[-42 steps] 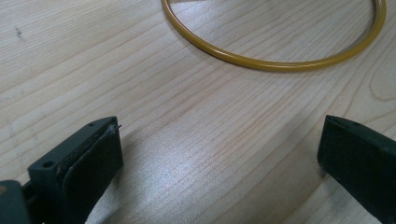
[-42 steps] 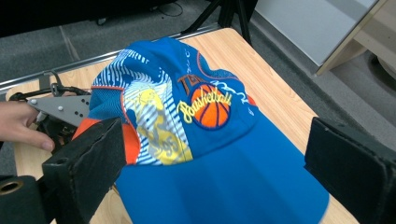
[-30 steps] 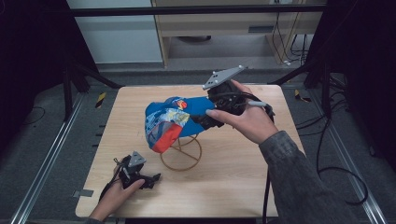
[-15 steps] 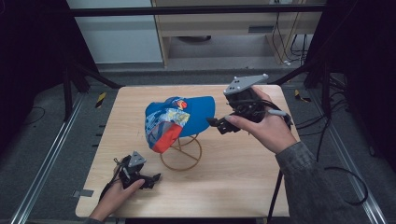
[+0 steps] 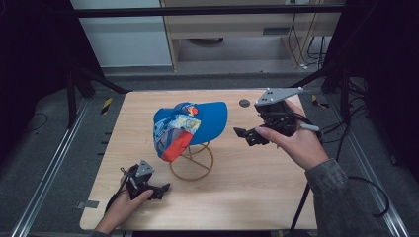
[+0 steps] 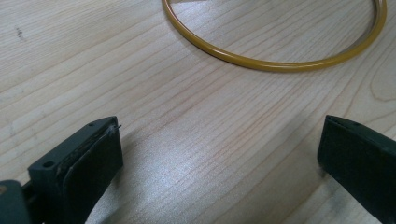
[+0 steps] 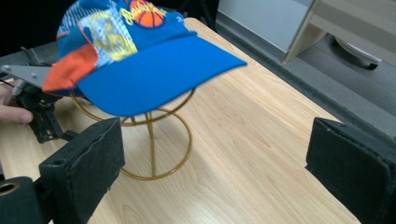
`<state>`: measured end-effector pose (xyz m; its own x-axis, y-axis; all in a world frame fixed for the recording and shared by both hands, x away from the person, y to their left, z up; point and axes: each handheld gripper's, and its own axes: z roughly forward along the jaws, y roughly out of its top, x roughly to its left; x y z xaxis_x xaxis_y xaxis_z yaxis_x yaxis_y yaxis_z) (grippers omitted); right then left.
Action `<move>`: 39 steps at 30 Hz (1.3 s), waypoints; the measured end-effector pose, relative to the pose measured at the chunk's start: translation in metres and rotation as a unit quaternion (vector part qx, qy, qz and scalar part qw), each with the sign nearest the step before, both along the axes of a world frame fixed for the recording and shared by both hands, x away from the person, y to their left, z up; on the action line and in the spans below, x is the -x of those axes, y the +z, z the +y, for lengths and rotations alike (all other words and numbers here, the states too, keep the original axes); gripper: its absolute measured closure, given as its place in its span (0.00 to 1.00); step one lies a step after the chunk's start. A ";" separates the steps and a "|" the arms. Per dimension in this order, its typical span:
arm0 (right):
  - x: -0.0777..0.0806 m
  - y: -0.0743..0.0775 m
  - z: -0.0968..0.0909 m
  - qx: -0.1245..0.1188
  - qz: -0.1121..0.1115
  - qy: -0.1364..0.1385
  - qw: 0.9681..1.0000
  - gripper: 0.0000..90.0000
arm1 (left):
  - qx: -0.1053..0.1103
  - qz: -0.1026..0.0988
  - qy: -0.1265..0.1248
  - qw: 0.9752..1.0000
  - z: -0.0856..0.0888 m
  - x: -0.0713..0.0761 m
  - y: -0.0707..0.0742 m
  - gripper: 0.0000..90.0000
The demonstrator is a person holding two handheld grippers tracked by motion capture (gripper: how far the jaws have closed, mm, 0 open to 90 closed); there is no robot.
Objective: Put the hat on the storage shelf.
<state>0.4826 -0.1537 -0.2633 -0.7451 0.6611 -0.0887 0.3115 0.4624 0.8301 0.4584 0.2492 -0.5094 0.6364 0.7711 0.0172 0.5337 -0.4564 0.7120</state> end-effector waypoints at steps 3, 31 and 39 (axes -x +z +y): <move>0.001 -0.008 -0.004 0.003 -0.004 -0.010 1.000 0.05 | 0.001 0.001 0.000 1.000 0.000 0.000 0.000 0.00; 0.013 -0.112 -0.041 -0.007 0.049 -0.055 0.997 0.07 | 0.000 0.001 0.000 1.000 0.000 0.000 0.000 0.00; 0.015 -0.139 -0.049 -0.007 0.072 -0.063 0.995 0.07 | 0.001 0.001 0.000 1.000 0.000 0.000 0.000 0.00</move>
<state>0.4677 -0.2028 -0.4022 -0.6605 0.7505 0.0231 0.4829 0.4010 0.7785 0.4583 0.2492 -0.5094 0.6368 0.7709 0.0143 0.5353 -0.4554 0.7114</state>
